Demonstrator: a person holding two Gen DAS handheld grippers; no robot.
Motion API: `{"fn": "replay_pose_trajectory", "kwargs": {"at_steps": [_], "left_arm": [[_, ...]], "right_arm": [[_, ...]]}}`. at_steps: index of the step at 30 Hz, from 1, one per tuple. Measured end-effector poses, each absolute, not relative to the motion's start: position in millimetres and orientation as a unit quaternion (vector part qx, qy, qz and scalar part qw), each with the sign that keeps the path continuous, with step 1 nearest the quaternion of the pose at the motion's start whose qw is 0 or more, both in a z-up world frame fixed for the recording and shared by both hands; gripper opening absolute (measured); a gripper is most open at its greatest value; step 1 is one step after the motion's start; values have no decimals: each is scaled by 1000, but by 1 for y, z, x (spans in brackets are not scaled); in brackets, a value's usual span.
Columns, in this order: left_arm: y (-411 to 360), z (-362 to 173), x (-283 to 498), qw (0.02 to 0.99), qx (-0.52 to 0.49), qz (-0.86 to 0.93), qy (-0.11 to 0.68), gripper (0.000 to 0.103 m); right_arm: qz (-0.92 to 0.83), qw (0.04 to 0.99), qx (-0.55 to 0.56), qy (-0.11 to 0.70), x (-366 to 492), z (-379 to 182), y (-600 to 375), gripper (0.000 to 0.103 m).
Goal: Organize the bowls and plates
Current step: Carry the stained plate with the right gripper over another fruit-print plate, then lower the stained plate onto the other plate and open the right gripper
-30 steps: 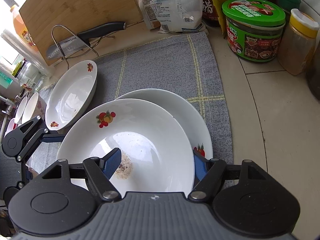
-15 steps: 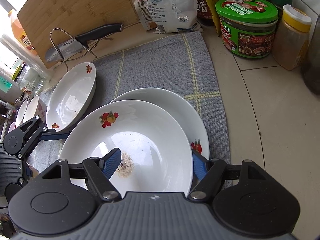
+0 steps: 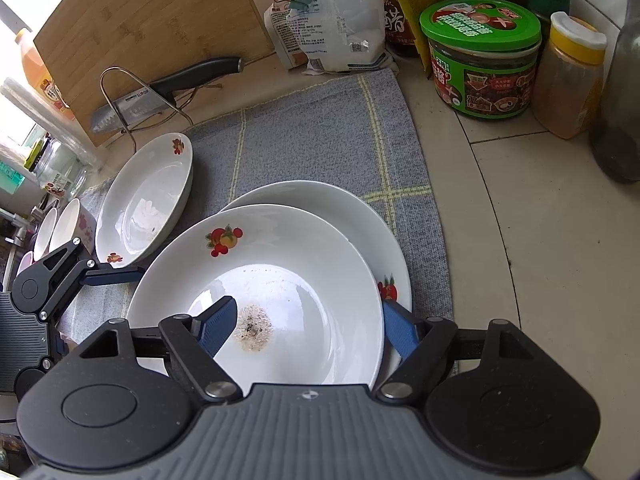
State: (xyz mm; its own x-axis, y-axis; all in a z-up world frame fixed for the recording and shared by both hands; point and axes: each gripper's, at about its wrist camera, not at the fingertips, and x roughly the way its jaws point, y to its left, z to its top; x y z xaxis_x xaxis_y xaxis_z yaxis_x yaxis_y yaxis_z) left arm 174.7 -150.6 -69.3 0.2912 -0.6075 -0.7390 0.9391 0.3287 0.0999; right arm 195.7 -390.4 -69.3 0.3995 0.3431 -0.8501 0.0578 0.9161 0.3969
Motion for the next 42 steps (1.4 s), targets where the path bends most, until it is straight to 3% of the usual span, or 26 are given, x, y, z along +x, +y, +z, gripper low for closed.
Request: {"fn": "replay_pose_trajectory", "kwargs": {"at_steps": [23, 37, 42], "left_arm": [[-153, -69, 164, 753, 267, -526, 292, 99], [-132, -54, 161, 816, 205, -436, 319, 100], [-108, -48, 158, 851, 174, -382, 316, 100]], "right_arm": [[78, 832, 170, 522, 179, -56, -382, 98], [45, 877, 36, 478, 167, -39, -337, 99], [39, 893, -8, 449, 159, -32, -310, 103]]}}
